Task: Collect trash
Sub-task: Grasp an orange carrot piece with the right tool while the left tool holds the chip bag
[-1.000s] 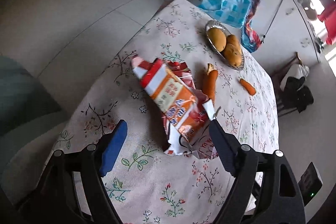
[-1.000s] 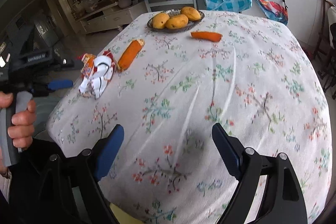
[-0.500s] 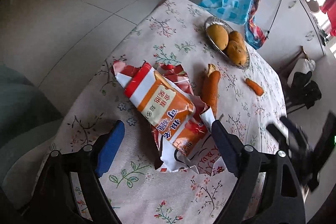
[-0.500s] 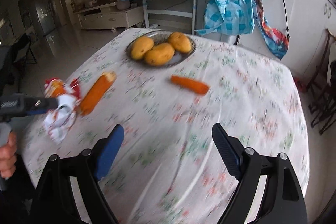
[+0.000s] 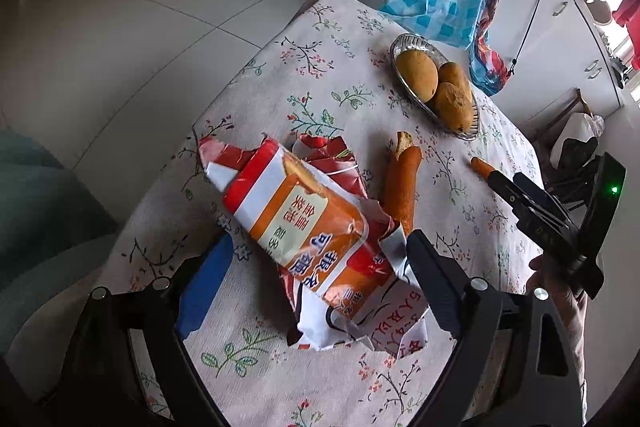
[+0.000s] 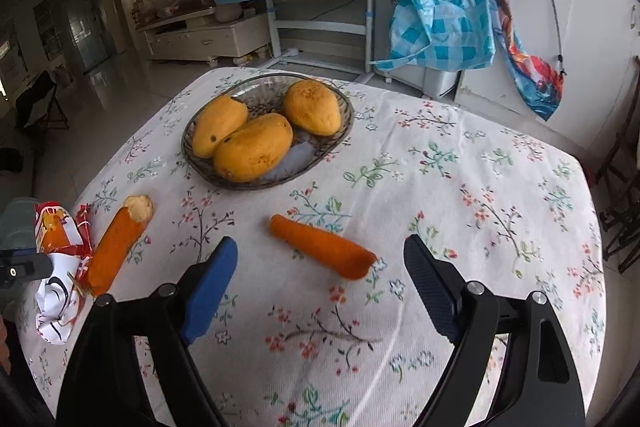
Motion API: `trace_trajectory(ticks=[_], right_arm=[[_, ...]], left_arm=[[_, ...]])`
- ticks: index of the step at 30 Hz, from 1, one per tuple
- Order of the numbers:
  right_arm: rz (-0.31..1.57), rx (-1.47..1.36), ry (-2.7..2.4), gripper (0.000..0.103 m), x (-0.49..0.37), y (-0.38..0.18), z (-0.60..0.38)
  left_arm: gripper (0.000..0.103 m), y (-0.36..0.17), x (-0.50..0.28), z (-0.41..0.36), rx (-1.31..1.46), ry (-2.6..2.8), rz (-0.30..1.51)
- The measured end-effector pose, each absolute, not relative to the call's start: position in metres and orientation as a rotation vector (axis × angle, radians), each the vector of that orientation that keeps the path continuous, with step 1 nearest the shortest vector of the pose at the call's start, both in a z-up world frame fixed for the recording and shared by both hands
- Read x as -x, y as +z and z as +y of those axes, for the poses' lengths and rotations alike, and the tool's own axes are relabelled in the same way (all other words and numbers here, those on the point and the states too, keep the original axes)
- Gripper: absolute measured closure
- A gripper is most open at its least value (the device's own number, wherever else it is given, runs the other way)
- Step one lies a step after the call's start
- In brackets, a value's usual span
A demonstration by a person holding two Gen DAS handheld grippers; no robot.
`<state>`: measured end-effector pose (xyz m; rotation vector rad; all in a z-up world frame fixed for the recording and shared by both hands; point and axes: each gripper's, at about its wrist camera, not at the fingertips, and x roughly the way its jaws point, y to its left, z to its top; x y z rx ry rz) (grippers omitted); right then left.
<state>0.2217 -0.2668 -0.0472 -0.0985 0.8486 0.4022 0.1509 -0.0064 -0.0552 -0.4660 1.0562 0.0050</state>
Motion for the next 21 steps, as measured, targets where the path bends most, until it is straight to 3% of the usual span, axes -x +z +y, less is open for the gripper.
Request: trace_trajectory(ticks=[8, 10, 15, 21], right_arm=[[0.923, 0.183, 0.453, 0.048, -0.224, -0.059, -0.244], [0.929, 0.195, 0.464, 0.061, -0.221, -0.058, -0.240], [0.949, 0.204, 0.477, 0.083, -0.211, -0.055, -0.240], [0.969, 0.207, 0.501, 0.086, -0.194, -0.051, -0.243]], left_arm=[[0.017, -0.056, -0.155, -0.003, 0.472, -0.002, 1.064], [0.017, -0.056, -0.155, -0.004, 0.471, -0.003, 1.065], [0.015, -0.057, -0.154, -0.006, 0.461, -0.001, 1.067], [0.013, -0.057, -0.151, -0.011, 0.449, -0.001, 1.072]])
